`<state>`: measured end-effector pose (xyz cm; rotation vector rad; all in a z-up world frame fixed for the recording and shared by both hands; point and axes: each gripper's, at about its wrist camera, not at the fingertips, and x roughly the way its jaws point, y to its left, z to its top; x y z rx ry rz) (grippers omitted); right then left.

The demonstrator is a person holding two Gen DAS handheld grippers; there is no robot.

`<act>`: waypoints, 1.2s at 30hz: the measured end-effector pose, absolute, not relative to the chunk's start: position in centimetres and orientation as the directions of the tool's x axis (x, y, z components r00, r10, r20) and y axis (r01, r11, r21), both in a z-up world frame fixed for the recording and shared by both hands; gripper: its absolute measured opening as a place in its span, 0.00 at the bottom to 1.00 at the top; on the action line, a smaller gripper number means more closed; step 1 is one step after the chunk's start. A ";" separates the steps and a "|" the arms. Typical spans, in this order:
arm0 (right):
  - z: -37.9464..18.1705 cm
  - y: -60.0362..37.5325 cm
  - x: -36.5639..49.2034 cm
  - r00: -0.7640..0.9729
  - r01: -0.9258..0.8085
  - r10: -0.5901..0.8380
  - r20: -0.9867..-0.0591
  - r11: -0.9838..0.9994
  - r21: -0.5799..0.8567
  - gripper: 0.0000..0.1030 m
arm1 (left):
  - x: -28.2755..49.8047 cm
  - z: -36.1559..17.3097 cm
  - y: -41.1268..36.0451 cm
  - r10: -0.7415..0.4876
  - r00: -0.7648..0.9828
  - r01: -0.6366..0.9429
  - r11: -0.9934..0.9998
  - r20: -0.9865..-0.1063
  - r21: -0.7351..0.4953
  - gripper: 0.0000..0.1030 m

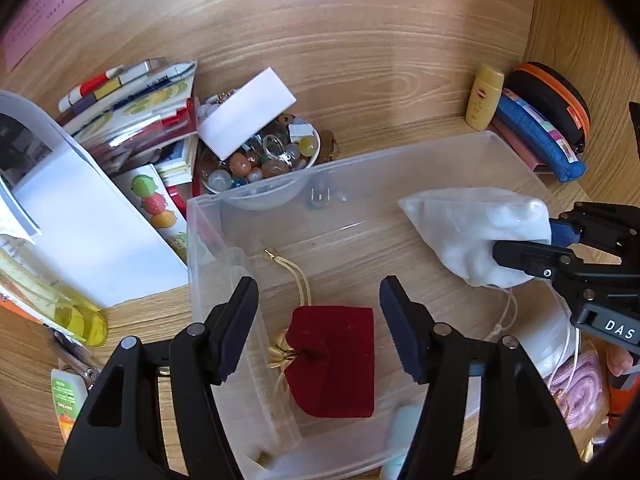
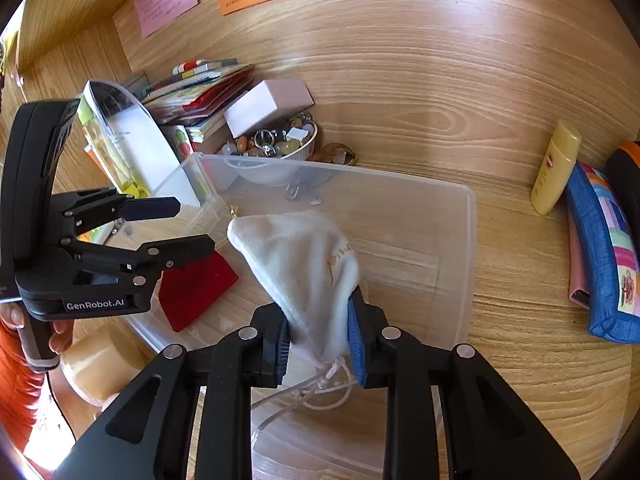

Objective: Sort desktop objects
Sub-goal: 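Move both grippers back toward the cluttered items beside the box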

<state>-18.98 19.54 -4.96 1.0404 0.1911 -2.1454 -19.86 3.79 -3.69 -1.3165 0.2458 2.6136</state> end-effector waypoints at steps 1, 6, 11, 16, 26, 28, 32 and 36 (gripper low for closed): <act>-4.9 19.6 -19.0 -0.404 0.670 -0.552 -0.729 -0.721 0.174 0.22 | -19.8 -3.5 3.7 0.107 -0.583 -0.254 -0.966 -0.805 0.056 0.61; -4.2 19.8 -18.8 -0.427 0.657 -0.550 -0.718 -0.734 0.171 0.27 | -18.8 -2.2 3.3 0.108 -0.619 -0.232 -0.971 -0.778 0.049 0.69; -2.2 20.5 -18.1 -0.503 0.643 -0.549 -0.668 -0.754 0.135 0.49 | -17.2 -0.4 2.9 0.106 -0.663 -0.216 -0.975 -0.741 0.054 0.73; -0.2 21.3 -17.2 -0.553 0.629 -0.546 -0.630 -0.769 0.115 0.55 | -15.4 1.0 2.3 0.095 -0.700 -0.195 -0.979 -0.708 0.062 0.77; 2.1 23.7 -13.1 -0.623 0.619 -0.539 -0.567 -0.783 0.065 0.66 | -10.4 2.3 1.0 0.079 -0.764 -0.157 -0.985 -0.641 0.066 0.90; 2.3 24.2 -11.9 -0.632 0.619 -0.540 -0.556 -0.783 0.058 0.69 | -9.4 2.2 0.7 0.075 -0.767 -0.148 -0.987 -0.637 0.062 0.91; 2.4 24.9 -9.6 -0.639 0.622 -0.545 -0.542 -0.781 0.051 0.70 | -7.3 1.5 -0.3 0.074 -0.766 -0.131 -0.990 -0.639 0.042 0.91; 2.0 25.4 -7.2 -0.643 0.623 -0.542 -0.541 -0.781 0.042 0.71 | -5.5 0.4 -1.3 0.077 -0.757 -0.116 -0.993 -0.648 0.017 0.91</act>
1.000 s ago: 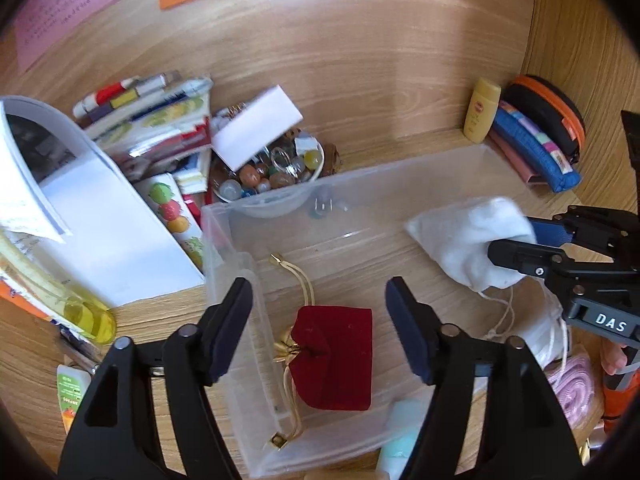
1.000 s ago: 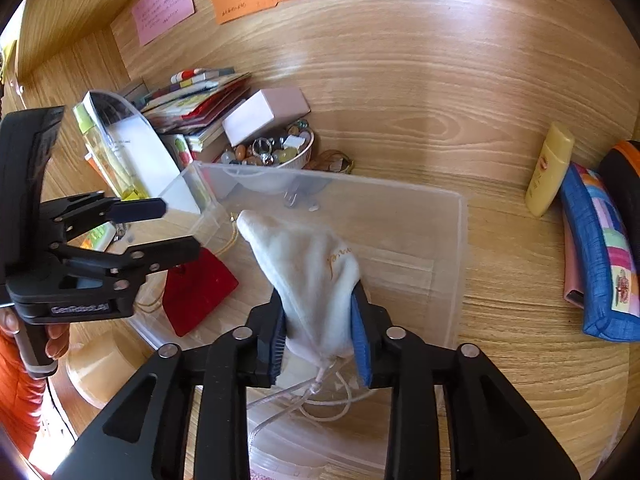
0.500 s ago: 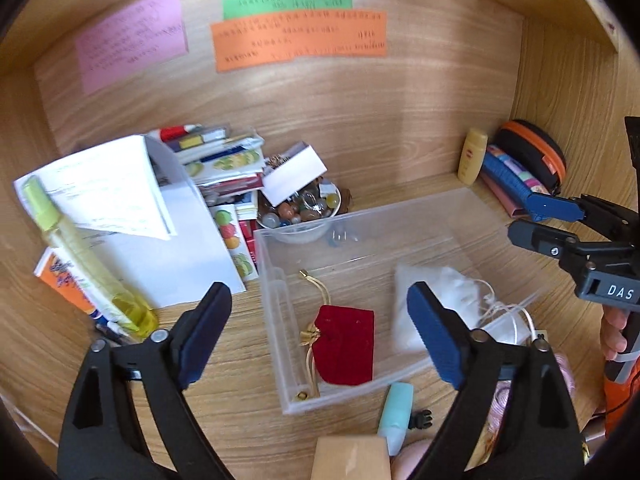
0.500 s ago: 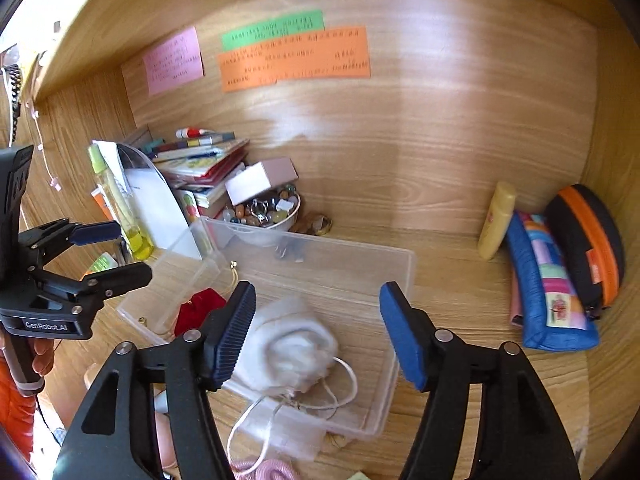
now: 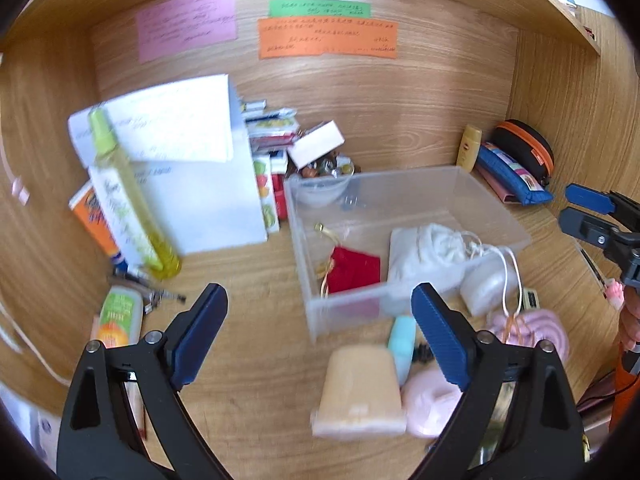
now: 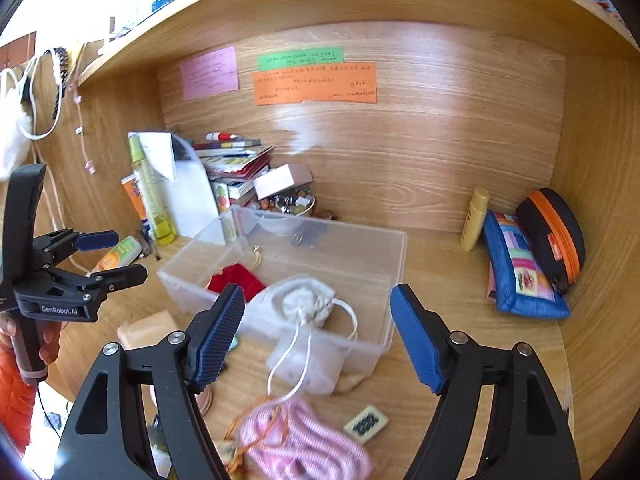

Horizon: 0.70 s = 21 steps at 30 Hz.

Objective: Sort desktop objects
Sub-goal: 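Move both grippers back toward the cluttered items beside the box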

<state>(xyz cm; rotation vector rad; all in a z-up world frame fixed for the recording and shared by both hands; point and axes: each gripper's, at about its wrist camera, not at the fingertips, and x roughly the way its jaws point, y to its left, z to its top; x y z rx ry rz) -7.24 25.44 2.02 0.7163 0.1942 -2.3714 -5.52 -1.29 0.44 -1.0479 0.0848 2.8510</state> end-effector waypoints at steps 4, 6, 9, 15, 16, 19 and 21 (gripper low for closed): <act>0.9 25.8 -5.1 -0.631 0.628 -0.541 -0.556 -0.777 0.043 0.71 | -3.9 -0.9 -2.1 0.081 -0.741 -0.097 -0.995 -0.666 -0.013 0.91; 0.1 25.8 -4.0 -0.623 0.633 -0.537 -0.568 -0.773 0.037 0.71 | -3.0 -1.6 -2.5 0.083 -0.732 -0.082 -0.996 -0.676 -0.033 0.91; -1.1 25.8 -2.6 -0.622 0.633 -0.521 -0.584 -0.774 0.016 0.71 | -1.5 -2.4 -2.7 0.095 -0.725 -0.076 -0.995 -0.682 -0.057 0.91; -3.5 26.9 -0.8 -0.609 0.622 -0.492 -0.622 -0.783 0.011 0.71 | 1.6 -3.7 -1.0 0.088 -0.723 -0.086 -0.996 -0.685 -0.038 0.91; -3.8 27.1 -0.7 -0.606 0.619 -0.489 -0.628 -0.786 0.015 0.71 | 2.1 -3.8 -0.5 0.098 -0.722 -0.092 -0.995 -0.685 -0.045 0.91; -4.7 28.5 -0.7 -0.602 0.600 -0.470 -0.645 -0.800 0.023 0.71 | 3.1 -4.0 0.6 0.138 -0.715 -0.113 -0.990 -0.685 -0.082 0.91; -5.2 29.3 -0.7 -0.596 0.590 -0.462 -0.657 -0.807 0.032 0.71 | 3.8 -4.2 1.6 0.170 -0.711 -0.134 -0.985 -0.683 -0.105 0.92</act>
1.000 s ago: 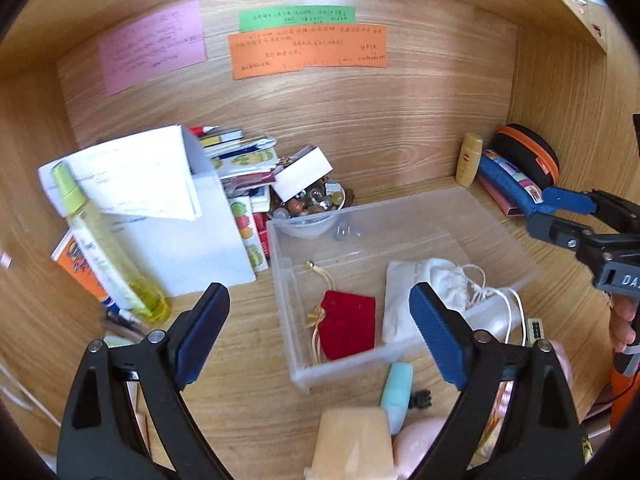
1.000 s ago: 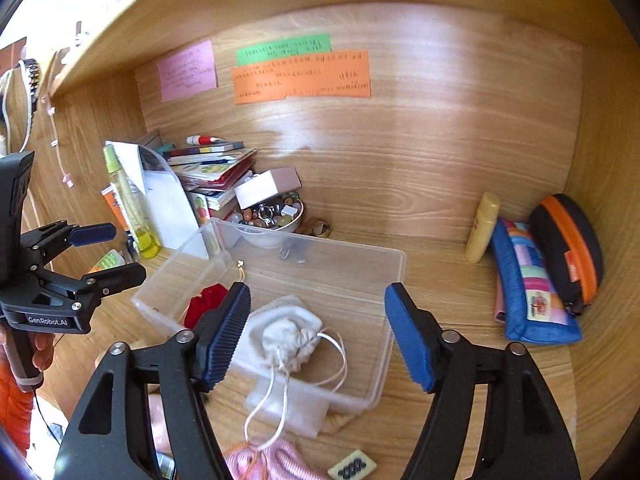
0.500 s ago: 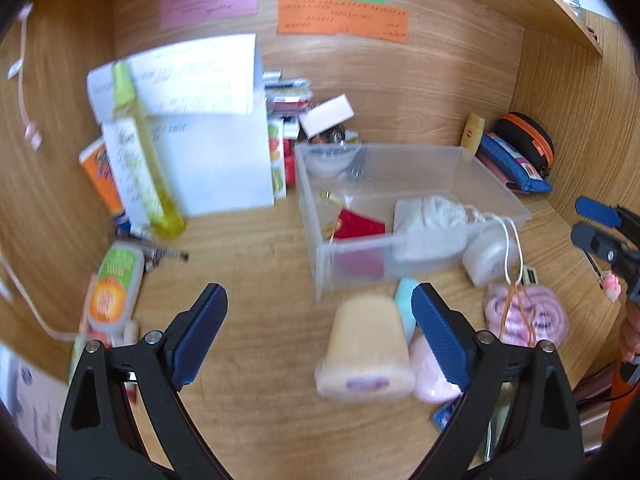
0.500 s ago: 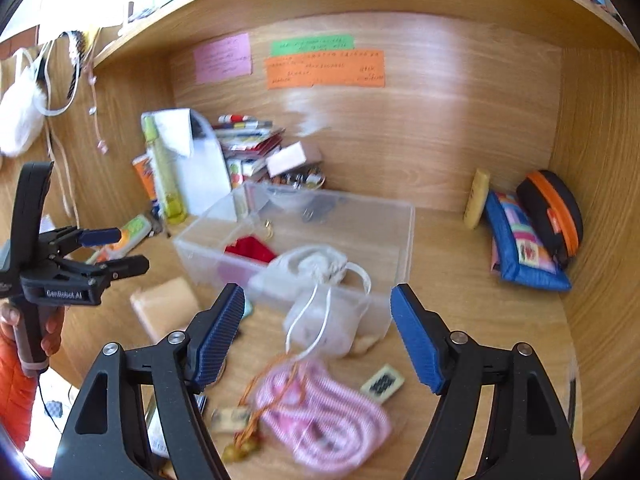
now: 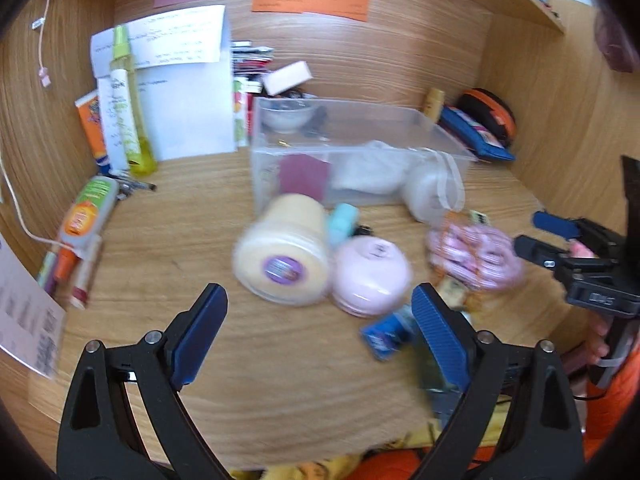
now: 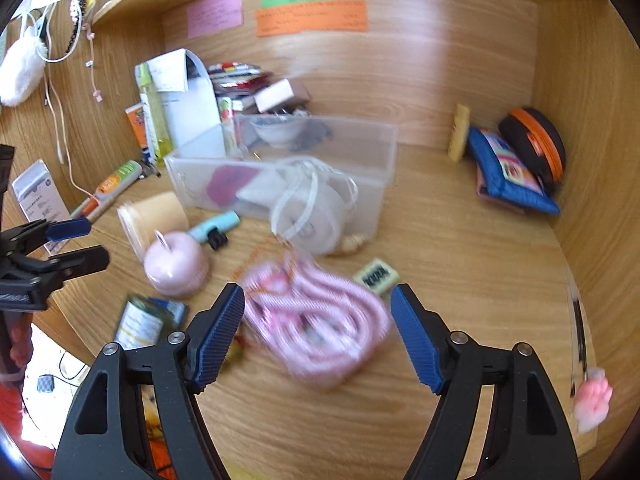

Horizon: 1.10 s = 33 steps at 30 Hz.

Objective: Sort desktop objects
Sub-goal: 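Move both grippers back toward the cluttered items beside the box, then grasp the dark green glass jar with the left gripper while the right grasps the beaded cord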

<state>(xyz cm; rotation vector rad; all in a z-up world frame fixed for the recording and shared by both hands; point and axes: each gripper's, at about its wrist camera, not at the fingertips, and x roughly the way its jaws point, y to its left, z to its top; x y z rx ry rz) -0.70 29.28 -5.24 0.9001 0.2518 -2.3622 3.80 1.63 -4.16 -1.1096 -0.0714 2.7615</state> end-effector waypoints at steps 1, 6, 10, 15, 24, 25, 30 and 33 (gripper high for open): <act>-5.5 29.7 -0.7 -0.591 0.586 -0.458 -0.664 -0.810 0.037 0.71 | 4.1 -4.2 2.1 0.180 -0.709 -0.144 -0.983 -0.682 -0.111 0.92; -6.6 31.1 -1.0 -0.571 0.574 -0.450 -0.687 -0.817 0.057 0.71 | 5.0 -5.3 4.9 0.218 -0.686 -0.195 -0.974 -0.694 -0.114 0.92; -6.9 31.1 -0.3 -0.532 0.606 -0.503 -0.681 -0.788 0.109 0.71 | 5.1 -6.6 6.5 0.223 -0.665 -0.216 -0.971 -0.713 -0.102 0.92; -7.3 28.9 1.9 -0.496 0.686 -0.547 -0.674 -0.723 0.081 0.68 | 4.8 -7.6 6.8 0.234 -0.657 -0.214 -0.969 -0.717 -0.120 0.89; -9.0 25.6 3.3 -0.410 0.758 -0.551 -0.727 -0.649 0.065 0.39 | 4.2 -8.4 6.4 0.281 -0.635 -0.223 -0.958 -0.720 -0.178 0.57; -9.2 25.3 3.3 -0.405 0.758 -0.547 -0.733 -0.649 0.065 0.38 | 4.1 -8.5 6.5 0.288 -0.629 -0.228 -0.956 -0.722 -0.182 0.55; -10.0 24.5 3.0 -0.395 0.752 -0.529 -0.751 -0.656 0.066 0.35 | 4.3 -8.6 6.6 0.292 -0.633 -0.245 -0.954 -0.717 -0.173 0.43; -10.0 24.3 2.7 -0.402 0.750 -0.527 -0.749 -0.659 0.061 0.25 | 4.3 -8.5 6.4 0.292 -0.638 -0.244 -0.954 -0.712 -0.174 0.42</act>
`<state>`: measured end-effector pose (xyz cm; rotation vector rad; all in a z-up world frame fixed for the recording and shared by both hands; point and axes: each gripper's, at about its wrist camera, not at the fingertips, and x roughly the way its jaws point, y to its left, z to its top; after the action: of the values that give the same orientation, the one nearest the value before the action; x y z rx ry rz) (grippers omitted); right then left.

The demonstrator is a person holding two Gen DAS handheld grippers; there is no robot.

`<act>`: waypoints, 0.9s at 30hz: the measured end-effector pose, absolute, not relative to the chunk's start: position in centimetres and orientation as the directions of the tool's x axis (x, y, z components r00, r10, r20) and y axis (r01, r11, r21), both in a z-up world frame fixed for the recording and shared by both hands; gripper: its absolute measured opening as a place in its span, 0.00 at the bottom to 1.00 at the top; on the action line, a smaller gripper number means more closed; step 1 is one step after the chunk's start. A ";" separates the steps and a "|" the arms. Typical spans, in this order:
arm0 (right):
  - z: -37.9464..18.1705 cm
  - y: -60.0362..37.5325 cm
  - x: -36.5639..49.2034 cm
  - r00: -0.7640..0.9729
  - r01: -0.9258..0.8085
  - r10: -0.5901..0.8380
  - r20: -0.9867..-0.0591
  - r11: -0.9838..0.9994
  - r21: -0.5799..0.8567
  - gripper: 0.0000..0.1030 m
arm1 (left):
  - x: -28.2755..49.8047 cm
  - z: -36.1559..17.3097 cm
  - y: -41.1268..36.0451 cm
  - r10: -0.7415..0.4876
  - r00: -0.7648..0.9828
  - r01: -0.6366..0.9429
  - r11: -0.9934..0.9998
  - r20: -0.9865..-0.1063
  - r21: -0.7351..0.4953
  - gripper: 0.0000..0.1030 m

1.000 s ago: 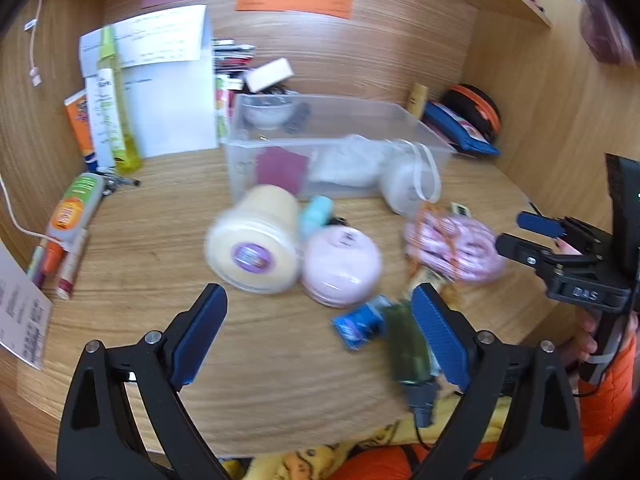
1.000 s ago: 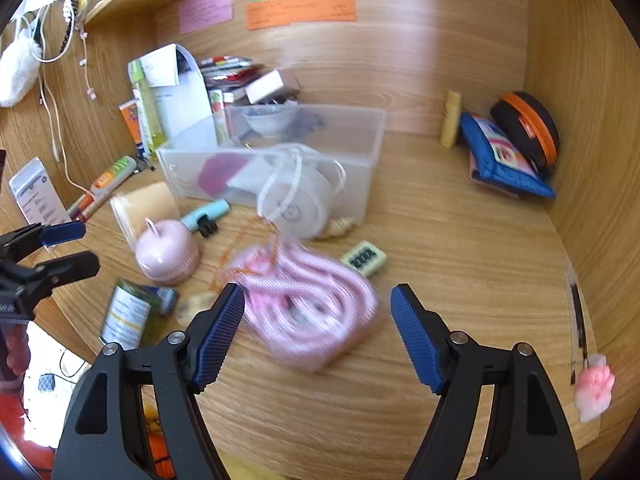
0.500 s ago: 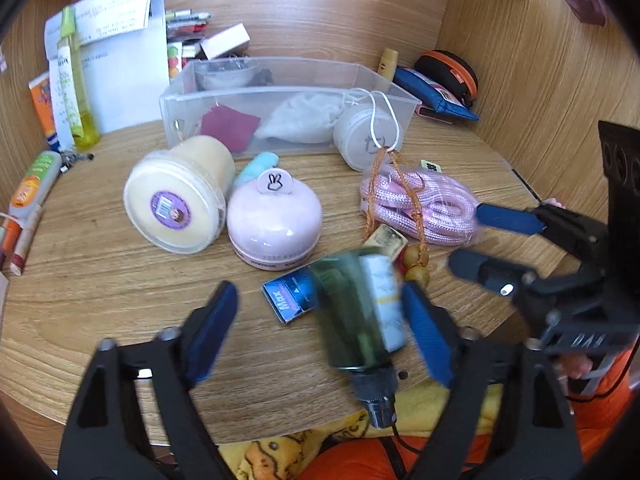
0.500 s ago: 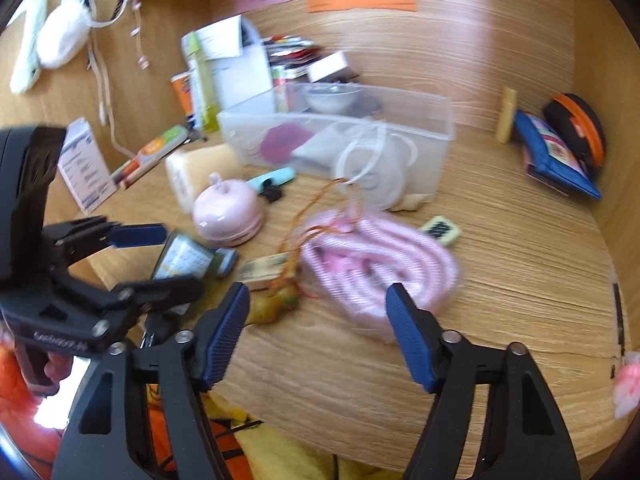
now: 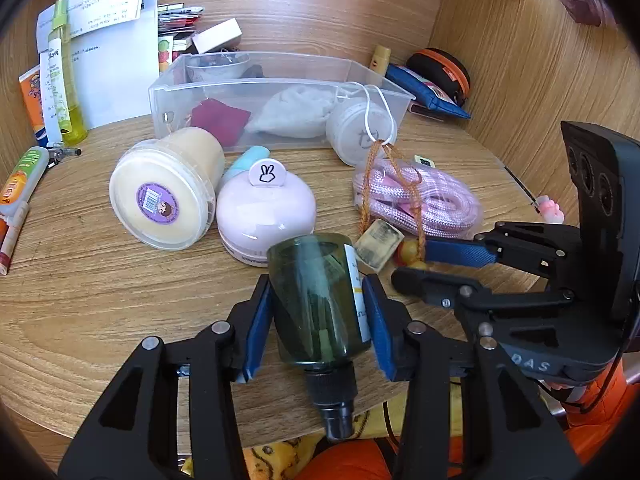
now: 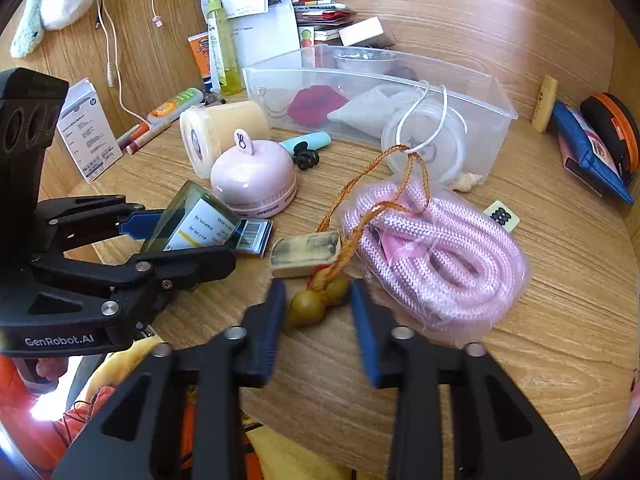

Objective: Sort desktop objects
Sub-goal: 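Grasp the dark green glass jar with the left gripper while the right grasps the beaded cord, then carry the green jar and beaded cord into the clear box and release both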

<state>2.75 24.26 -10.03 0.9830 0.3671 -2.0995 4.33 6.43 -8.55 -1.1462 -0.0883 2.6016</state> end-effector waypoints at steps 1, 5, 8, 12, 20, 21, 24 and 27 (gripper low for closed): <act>-10.1 24.2 2.6 -0.398 0.750 -0.532 -0.748 -0.657 0.069 0.25 | 4.3 -8.5 6.4 0.293 -0.640 -0.244 -0.954 -0.710 -0.174 0.42; -9.9 24.3 2.8 -0.413 0.755 -0.533 -0.738 -0.654 0.050 0.25 | 4.6 -7.8 6.1 0.294 -0.661 -0.243 -0.954 -0.691 -0.173 0.42; -9.0 24.7 3.2 -0.422 0.759 -0.549 -0.722 -0.649 0.049 0.25 | 4.8 -6.9 5.9 0.293 -0.680 -0.242 -0.955 -0.672 -0.171 0.41; -7.6 25.3 3.1 -0.442 0.757 -0.567 -0.695 -0.652 0.051 0.25 | 4.7 -5.7 5.6 0.303 -0.698 -0.243 -0.953 -0.649 -0.183 0.41; -4.6 26.3 1.8 -0.493 0.740 -0.586 -0.643 -0.672 0.045 0.25 | 3.9 -3.5 5.1 0.293 -0.738 -0.236 -0.956 -0.608 -0.175 0.40; -4.1 26.4 1.4 -0.501 0.736 -0.587 -0.636 -0.676 0.043 0.25 | 3.8 -3.3 5.0 0.291 -0.741 -0.235 -0.957 -0.605 -0.172 0.40; -3.1 26.4 0.7 -0.528 0.727 -0.584 -0.616 -0.686 0.028 0.25 | 3.4 -2.6 4.8 0.287 -0.753 -0.233 -0.958 -0.593 -0.167 0.40; -1.7 26.7 -0.3 -0.555 0.716 -0.585 -0.592 -0.697 0.018 0.25 | 3.0 -1.9 4.4 0.277 -0.768 -0.227 -0.961 -0.578 -0.159 0.40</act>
<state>-0.28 26.66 -1.74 0.7438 0.2896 -2.2410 3.02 4.40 -1.91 -0.9086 -0.1163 2.7226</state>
